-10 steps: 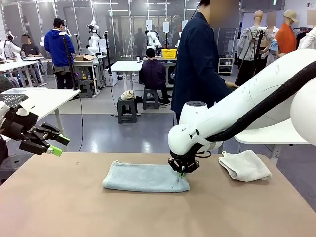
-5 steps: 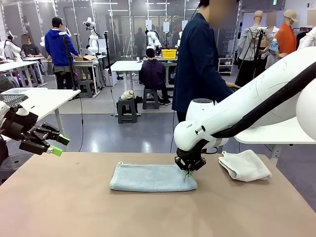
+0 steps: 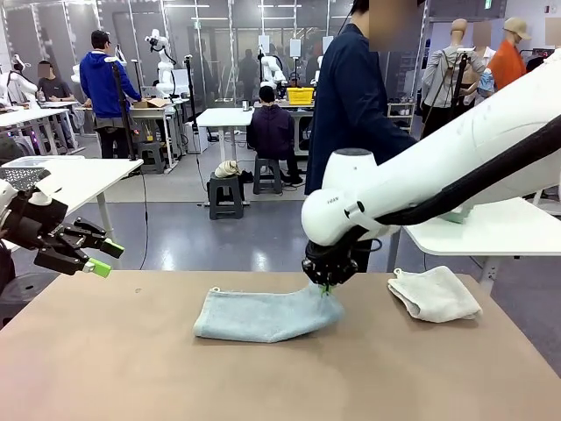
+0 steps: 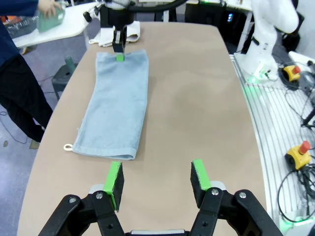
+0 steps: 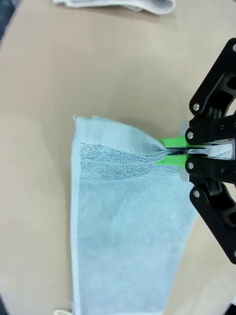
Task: Fold the towels and place them in the basket.
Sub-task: When a person lays out a Towel with hook on the table, fold it in half twice, then stack the folded Towel with hook on the right side of the table.
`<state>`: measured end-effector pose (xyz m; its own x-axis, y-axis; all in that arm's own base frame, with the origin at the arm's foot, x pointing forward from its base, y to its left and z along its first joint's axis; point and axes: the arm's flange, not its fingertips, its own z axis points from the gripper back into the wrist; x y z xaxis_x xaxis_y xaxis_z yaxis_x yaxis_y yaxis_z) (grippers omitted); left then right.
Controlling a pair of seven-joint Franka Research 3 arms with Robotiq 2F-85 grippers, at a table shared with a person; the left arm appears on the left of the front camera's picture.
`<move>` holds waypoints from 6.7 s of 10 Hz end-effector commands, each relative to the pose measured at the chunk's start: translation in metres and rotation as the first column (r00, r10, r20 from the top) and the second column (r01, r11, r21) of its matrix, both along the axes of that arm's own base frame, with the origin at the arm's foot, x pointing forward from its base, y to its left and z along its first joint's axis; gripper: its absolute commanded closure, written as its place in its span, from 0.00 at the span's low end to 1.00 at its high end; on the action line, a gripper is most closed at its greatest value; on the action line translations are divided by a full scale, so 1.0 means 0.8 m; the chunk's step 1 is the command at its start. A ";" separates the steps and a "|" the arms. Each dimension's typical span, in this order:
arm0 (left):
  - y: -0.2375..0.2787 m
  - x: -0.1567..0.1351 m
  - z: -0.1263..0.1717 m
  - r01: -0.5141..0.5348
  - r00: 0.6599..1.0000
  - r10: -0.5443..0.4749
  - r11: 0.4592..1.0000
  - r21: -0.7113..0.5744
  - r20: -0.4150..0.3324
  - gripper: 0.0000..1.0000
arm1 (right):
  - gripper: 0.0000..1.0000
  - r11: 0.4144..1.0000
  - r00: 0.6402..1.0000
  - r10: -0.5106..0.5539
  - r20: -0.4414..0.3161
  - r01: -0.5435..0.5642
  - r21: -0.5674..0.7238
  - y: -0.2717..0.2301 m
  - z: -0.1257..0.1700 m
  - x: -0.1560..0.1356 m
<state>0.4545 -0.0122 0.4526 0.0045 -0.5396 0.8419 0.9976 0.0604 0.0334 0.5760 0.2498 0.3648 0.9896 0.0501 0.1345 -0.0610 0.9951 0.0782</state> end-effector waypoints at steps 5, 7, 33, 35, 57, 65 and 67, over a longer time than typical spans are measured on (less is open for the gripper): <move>0.002 0.000 0.002 0.010 1.000 -0.010 1.000 -0.001 0.004 0.30 | 1.00 0.997 0.997 0.070 -0.018 -0.071 -0.040 0.121 0.083 -0.017; 0.002 0.000 0.002 0.010 1.000 -0.010 1.000 -0.001 0.004 0.30 | 1.00 1.000 1.000 0.008 -0.014 -0.009 -0.025 0.168 0.079 -0.014; 0.002 0.000 0.002 0.010 1.000 -0.010 1.000 -0.001 0.004 0.30 | 0.15 0.996 0.995 -0.091 -0.045 0.092 0.011 0.130 0.068 -0.090; 0.002 0.000 0.002 0.010 1.000 -0.010 1.000 -0.001 0.004 0.30 | 0.15 0.996 0.995 -0.078 -0.065 0.080 0.033 0.126 0.068 -0.091; 0.002 0.000 0.002 0.010 1.000 -0.010 1.000 -0.001 0.004 0.30 | 0.15 0.965 0.966 -0.258 0.007 0.257 0.059 0.163 -0.031 -0.072; 0.002 0.000 0.002 0.010 1.000 -0.010 1.000 -0.001 0.004 0.30 | 0.15 0.966 0.964 -0.250 0.090 0.243 0.088 0.169 -0.073 -0.057; 0.002 0.000 0.002 0.010 1.000 -0.010 1.000 -0.001 0.004 0.30 | 0.15 0.967 0.964 -0.246 0.099 0.237 0.092 0.166 -0.079 -0.052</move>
<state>0.4546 -0.0122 0.4527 0.0044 -0.5405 0.8414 0.9976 0.0607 0.0337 0.5357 0.3798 0.3070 0.9647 -0.1840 0.1884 0.1538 0.9744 0.1641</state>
